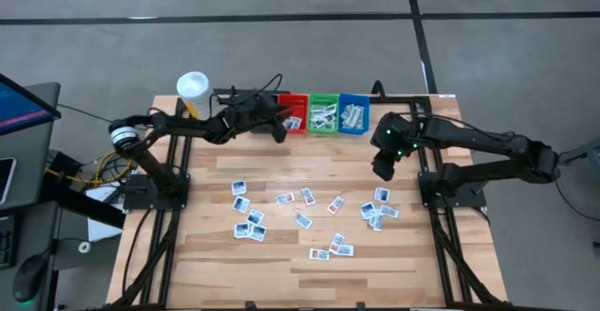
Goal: Pick & Place First Aid Supplies
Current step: Put the alcohol pad into the red bin
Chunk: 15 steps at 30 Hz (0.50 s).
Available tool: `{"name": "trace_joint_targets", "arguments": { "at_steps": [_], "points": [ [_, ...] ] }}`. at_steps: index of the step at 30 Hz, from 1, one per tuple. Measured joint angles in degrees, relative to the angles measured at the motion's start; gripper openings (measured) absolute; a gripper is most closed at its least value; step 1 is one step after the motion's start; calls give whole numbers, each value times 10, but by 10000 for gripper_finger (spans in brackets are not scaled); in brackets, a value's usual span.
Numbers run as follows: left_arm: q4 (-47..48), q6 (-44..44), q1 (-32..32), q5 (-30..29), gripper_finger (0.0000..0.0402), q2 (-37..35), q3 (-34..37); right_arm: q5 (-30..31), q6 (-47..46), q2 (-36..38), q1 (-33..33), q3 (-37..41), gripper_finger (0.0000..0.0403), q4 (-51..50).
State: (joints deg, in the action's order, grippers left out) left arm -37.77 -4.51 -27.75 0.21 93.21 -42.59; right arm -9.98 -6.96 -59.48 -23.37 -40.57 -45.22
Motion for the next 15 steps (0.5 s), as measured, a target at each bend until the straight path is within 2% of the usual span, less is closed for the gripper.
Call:
{"name": "trace_joint_targets", "arguments": {
  "at_steps": [5, 10, 15],
  "points": [
    [75, 0, 20, 0, 102, -64, 7, 31, -10, 1, 48, 1, 97, -4],
    [83, 4, 33, 0, 102, -129, 45, 72, -26, -29, 102, 1, 97, -9],
    [84, 14, 37, 0, 102, -180, 88, 76, -38, -84, 145, 1, 98, -10]
  ]
}}
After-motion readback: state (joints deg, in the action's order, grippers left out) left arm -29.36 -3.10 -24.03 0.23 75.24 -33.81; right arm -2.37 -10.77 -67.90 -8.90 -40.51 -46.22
